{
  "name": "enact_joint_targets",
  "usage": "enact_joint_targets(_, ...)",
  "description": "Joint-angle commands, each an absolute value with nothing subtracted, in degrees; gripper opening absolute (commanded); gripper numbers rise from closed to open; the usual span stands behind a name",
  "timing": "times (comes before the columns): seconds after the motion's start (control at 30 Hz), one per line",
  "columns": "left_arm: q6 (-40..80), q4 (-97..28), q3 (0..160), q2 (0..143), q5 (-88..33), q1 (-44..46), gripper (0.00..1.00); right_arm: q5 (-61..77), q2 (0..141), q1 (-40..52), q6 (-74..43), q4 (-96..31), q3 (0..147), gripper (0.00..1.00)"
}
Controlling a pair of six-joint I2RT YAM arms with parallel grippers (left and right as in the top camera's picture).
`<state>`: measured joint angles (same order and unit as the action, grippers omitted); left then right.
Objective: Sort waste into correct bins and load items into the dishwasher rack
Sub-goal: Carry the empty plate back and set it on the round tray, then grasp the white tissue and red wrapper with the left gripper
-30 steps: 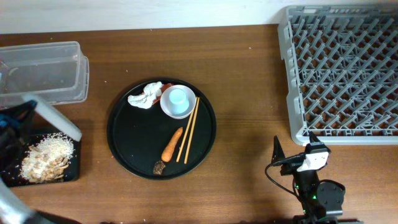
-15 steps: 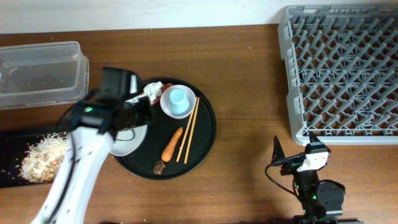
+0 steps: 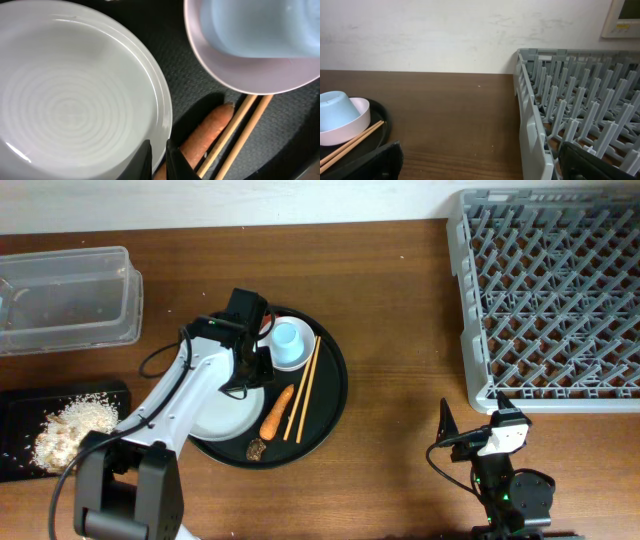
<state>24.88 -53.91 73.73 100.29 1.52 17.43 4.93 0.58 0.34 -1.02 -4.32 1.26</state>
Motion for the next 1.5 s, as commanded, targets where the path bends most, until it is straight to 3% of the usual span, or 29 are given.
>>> enact_joint_targets(0.0, 25.23, -53.15, 73.89, 100.55, -1.32, 17.96, 0.11, 4.43, 0.19, -0.03, -0.64, -4.14, 0.32, 0.98)
enact_joint_targets(0.1, 23.40, -53.21, 75.72, 100.53, -0.62, 18.15, 0.11, 4.43, 0.19, -0.03, -0.64, -4.14, 0.32, 0.98)
enact_joint_targets(0.2, 23.03, -56.90, 83.96, 100.49, 8.93, 16.82, 0.12, 4.43, 0.19, -0.03, -0.64, -4.14, 0.32, 0.98)
enact_joint_targets(0.23, 23.03, -57.87, 86.26, 100.49, 12.05, 16.23, 0.16, 4.43, 0.19, -0.03, -0.67, -4.14, 0.32, 0.98)
enact_joint_targets(0.3, 23.03, -57.19, 89.73, 100.49, 16.36, 14.44, 0.39, 4.43, 0.19, -0.03, -0.64, -4.14, 0.32, 0.98)
enact_joint_targets(0.37, 22.02, -53.12, 90.72, 100.49, 16.16, 11.75, 0.45, 4.43, 0.19, -0.03, -0.64, -4.14, 0.32, 0.98)
enact_joint_targets(0.4, 19.81, -50.28, 90.70, 100.79, 14.76, 10.28, 0.53, 4.43, 0.19, -0.03, -0.64, -4.14, 0.32, 0.98)
enact_joint_targets(0.5, 16.82, -45.45, 90.70, 104.44, 5.37, 6.63, 0.64, 4.43, 0.21, -0.03, -0.64, -4.14, 0.32, 0.98)
enact_joint_targets(0.73, 20.16, -43.05, 90.70, 116.25, 2.57, 6.33, 0.67, 4.43, 0.21, -0.03, -0.64, -4.14, 0.32, 0.98)
enact_joint_targets(1.2, 26.13, -45.06, 90.70, 123.02, 6.46, 6.31, 0.66, 4.43, 0.21, -0.03, -0.64, -4.14, 0.32, 0.98)
enact_joint_targets(1.23, 26.13, -45.08, 90.70, 123.02, 6.46, 6.31, 0.63, 4.43, 0.21, -0.03, -0.64, -4.14, 0.32, 0.98)
enact_joint_targets(1.33, 26.11, -45.10, 90.72, 123.00, 6.44, 6.33, 0.22, 4.43, 0.21, -0.03, -0.67, -4.14, 0.32, 0.98)
enact_joint_targets(1.4, 26.11, -46.63, 91.66, 122.32, 6.44, 6.31, 0.01, 4.43, 0.21, -0.03, -0.64, -4.14, 0.32, 0.98)
enact_joint_targets(1.47, 26.09, -48.82, 94.26, 120.09, 6.44, 6.33, 0.01, 4.43, 0.21, -0.03, -0.64, -4.14, 0.32, 0.98)
